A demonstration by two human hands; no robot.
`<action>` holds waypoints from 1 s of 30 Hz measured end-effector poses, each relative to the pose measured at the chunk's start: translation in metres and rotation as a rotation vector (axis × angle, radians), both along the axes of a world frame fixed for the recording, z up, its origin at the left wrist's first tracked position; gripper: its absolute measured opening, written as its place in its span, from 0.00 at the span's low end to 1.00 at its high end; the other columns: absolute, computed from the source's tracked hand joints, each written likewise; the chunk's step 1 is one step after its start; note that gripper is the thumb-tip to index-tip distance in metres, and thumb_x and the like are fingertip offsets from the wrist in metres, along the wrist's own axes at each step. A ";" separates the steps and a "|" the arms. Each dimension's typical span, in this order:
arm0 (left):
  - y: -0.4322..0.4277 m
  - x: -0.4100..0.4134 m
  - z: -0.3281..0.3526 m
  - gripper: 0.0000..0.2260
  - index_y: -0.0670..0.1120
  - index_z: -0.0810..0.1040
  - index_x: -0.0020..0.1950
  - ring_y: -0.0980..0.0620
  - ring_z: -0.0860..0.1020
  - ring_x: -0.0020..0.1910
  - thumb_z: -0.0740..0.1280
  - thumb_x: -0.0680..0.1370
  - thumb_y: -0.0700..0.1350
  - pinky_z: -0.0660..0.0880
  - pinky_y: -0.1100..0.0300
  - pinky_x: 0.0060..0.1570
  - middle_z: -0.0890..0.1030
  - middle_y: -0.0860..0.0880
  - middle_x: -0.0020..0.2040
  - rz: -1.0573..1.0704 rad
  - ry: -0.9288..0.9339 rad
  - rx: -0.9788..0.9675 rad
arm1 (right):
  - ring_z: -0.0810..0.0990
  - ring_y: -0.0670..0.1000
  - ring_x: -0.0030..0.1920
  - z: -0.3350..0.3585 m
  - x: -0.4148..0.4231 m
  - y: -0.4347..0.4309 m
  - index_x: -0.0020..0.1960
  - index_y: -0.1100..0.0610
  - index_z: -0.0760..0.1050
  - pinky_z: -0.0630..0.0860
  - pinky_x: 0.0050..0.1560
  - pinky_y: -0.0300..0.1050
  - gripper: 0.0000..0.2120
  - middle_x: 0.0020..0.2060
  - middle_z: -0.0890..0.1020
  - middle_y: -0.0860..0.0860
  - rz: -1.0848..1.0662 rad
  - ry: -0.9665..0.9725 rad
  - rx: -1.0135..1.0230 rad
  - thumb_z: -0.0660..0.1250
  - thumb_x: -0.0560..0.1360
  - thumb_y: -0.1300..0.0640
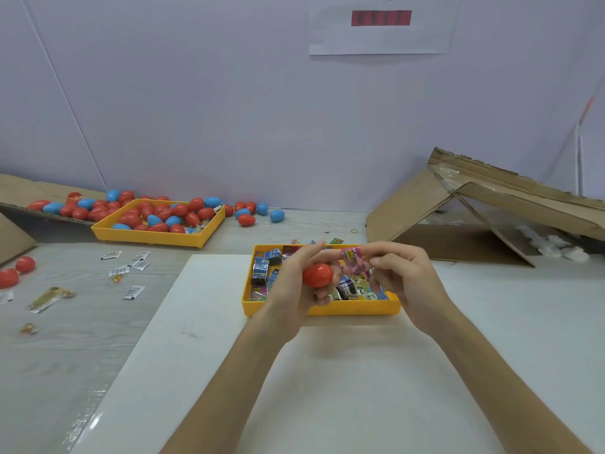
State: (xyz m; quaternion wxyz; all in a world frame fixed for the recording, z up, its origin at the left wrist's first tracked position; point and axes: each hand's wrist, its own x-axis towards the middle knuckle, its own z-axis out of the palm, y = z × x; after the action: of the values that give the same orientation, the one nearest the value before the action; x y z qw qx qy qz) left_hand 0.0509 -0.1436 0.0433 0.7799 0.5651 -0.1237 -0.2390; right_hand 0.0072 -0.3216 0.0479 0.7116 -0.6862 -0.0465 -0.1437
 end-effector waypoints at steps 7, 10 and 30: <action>0.002 -0.002 0.007 0.20 0.40 0.78 0.64 0.53 0.66 0.28 0.58 0.83 0.53 0.63 0.60 0.29 0.75 0.46 0.34 -0.114 -0.039 -0.005 | 0.59 0.48 0.20 0.003 -0.001 -0.006 0.48 0.58 0.86 0.72 0.28 0.45 0.19 0.27 0.76 0.56 -0.026 -0.029 -0.011 0.59 0.77 0.73; 0.004 -0.003 0.012 0.21 0.37 0.75 0.68 0.52 0.65 0.28 0.57 0.82 0.49 0.61 0.58 0.30 0.74 0.44 0.35 -0.176 -0.028 -0.063 | 0.59 0.48 0.20 0.003 -0.001 -0.006 0.46 0.55 0.87 0.71 0.27 0.45 0.20 0.30 0.77 0.60 -0.041 -0.046 0.012 0.59 0.77 0.73; 0.022 0.009 0.009 0.11 0.46 0.87 0.56 0.47 0.83 0.60 0.67 0.78 0.45 0.80 0.59 0.55 0.86 0.44 0.53 -0.040 0.012 -0.397 | 0.58 0.48 0.21 0.006 -0.005 -0.005 0.50 0.53 0.87 0.71 0.27 0.43 0.15 0.40 0.79 0.75 -0.058 -0.196 0.081 0.63 0.77 0.67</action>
State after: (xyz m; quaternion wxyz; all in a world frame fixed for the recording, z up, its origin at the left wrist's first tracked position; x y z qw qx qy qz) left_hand 0.0604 -0.1219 0.0524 0.8718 0.3963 -0.1748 -0.2288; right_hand 0.0025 -0.3262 0.0544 0.7263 -0.6406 -0.0903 -0.2324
